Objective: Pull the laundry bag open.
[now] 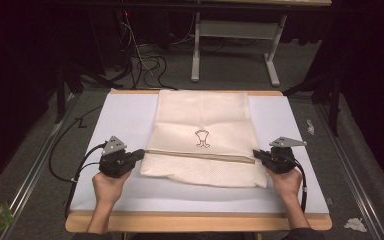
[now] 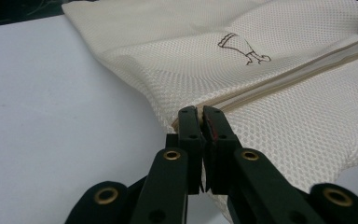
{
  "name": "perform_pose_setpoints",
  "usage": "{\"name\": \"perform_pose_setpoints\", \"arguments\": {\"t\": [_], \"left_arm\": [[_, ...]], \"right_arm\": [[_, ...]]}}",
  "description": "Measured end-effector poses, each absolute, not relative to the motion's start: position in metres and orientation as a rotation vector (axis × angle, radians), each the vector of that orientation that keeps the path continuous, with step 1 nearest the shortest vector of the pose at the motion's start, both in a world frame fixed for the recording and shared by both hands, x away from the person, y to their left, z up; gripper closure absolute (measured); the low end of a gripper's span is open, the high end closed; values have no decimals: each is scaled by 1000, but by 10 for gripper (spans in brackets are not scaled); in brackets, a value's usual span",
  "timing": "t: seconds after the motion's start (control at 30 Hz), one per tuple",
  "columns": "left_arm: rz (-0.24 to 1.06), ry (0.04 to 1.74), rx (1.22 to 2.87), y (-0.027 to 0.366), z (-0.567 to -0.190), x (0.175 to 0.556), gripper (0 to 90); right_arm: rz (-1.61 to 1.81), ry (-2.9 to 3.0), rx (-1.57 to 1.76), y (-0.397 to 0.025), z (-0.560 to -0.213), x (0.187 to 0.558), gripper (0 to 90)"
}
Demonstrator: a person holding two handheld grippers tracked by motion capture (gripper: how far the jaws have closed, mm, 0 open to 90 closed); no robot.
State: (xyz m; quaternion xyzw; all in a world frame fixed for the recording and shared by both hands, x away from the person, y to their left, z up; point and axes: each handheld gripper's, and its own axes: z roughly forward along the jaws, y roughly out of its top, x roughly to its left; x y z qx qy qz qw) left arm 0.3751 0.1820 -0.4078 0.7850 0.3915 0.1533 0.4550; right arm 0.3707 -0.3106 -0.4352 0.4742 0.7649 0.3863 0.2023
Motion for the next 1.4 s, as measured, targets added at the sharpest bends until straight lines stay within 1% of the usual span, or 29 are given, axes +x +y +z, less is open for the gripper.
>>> {"name": "perform_pose_setpoints", "arguments": {"t": [0.37,0.53,0.63,0.97,1.17,1.4], "left_arm": [[412,961,1950,182,-407,372,872],[372,962,1934,182,-404,373,872],[371,961,1926,181,-405,372,872],[370,947,1933,179,-407,369,870],[345,973,1929,181,-419,369,870],[349,988,1921,183,-428,370,869]], "right_arm": [[1087,2123,1325,-314,-431,371,882],[1090,2118,1334,-316,-429,371,880],[1150,2114,1364,-319,-431,371,879],[1157,2122,1382,-321,-434,371,875],[1159,2128,1394,-321,-441,370,872],[1139,2146,1402,-317,-449,371,871]]}}
